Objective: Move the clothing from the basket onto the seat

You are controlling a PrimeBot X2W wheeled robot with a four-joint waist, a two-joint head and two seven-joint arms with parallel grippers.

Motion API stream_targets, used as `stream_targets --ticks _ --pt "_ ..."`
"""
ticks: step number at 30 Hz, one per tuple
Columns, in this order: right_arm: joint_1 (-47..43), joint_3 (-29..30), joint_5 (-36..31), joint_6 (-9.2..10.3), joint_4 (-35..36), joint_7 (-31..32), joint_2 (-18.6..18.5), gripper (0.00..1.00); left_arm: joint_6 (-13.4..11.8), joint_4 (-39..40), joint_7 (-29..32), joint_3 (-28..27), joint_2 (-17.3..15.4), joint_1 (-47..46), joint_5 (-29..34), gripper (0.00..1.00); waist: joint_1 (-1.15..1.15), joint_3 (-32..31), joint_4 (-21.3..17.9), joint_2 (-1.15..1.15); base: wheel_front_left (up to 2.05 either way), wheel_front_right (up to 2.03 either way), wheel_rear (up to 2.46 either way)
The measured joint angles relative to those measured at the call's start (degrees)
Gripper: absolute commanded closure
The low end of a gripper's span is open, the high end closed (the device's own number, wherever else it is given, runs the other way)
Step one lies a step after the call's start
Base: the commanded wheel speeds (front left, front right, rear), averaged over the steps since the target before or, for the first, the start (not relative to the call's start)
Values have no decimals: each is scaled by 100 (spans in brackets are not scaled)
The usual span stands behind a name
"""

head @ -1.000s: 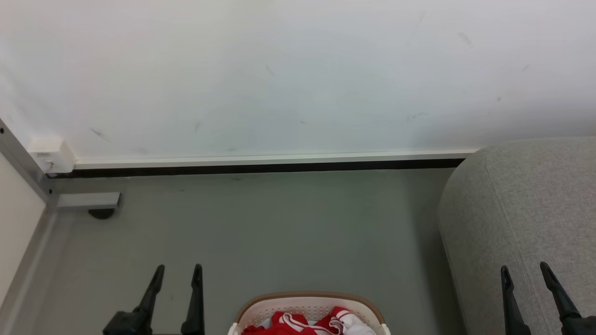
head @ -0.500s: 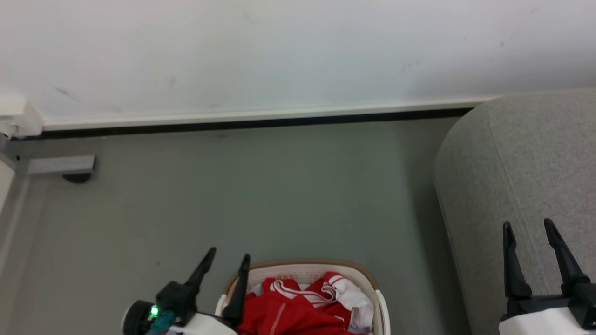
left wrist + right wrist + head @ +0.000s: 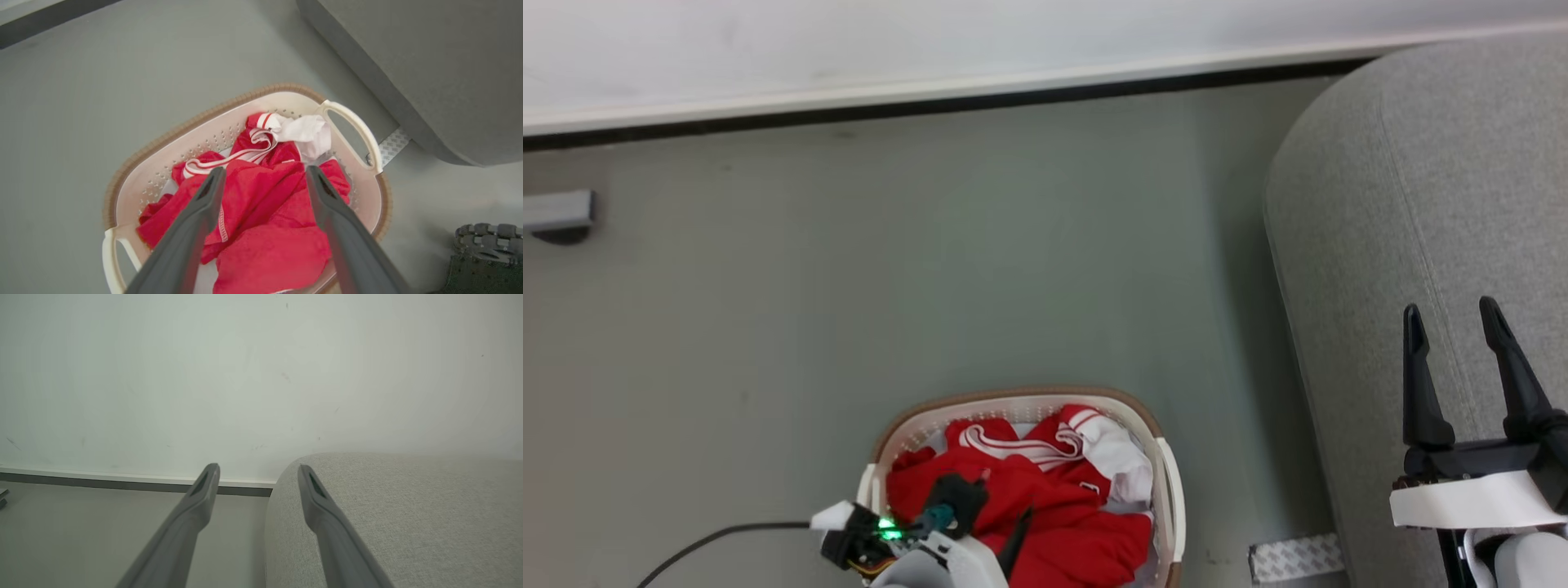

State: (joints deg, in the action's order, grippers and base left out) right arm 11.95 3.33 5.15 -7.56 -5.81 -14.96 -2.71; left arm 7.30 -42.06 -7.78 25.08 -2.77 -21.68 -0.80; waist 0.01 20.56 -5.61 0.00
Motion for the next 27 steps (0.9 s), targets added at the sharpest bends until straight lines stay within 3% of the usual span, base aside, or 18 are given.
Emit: stream_targets --ticks 10,23,24,25,26,27 --pt "493 -84 222 1 222 0 -3 0 23 -1112 725 1094 -172 -822 -694 0 0 875 -309 0 0 0 0" --pt "1004 -81 500 1 495 -1 -1 0 23 -1574 1054 2263 -610 -1752 -1422 0 0 2145 -645 0 0 0 0" --pt "1032 -69 504 1 517 -1 -2 0 23 -1606 1055 2350 -609 -1803 -1462 20 0 2223 -659 0 0 0 0" --pt "1048 -56 504 1 530 -1 -2 0 23 -1637 1050 2437 -609 -1845 -1481 64 0 2295 -673 0 0 0 0" --pt "1056 -32 503 1 531 0 -2 0 23 -1671 1025 2513 -605 -1885 -1495 100 0 2360 -683 0 0 0 0" --pt "1057 -10 502 1 531 0 -2 0 23 -1703 1006 2571 -603 -1914 -1512 100 0 2408 -691 0 0 0 0"
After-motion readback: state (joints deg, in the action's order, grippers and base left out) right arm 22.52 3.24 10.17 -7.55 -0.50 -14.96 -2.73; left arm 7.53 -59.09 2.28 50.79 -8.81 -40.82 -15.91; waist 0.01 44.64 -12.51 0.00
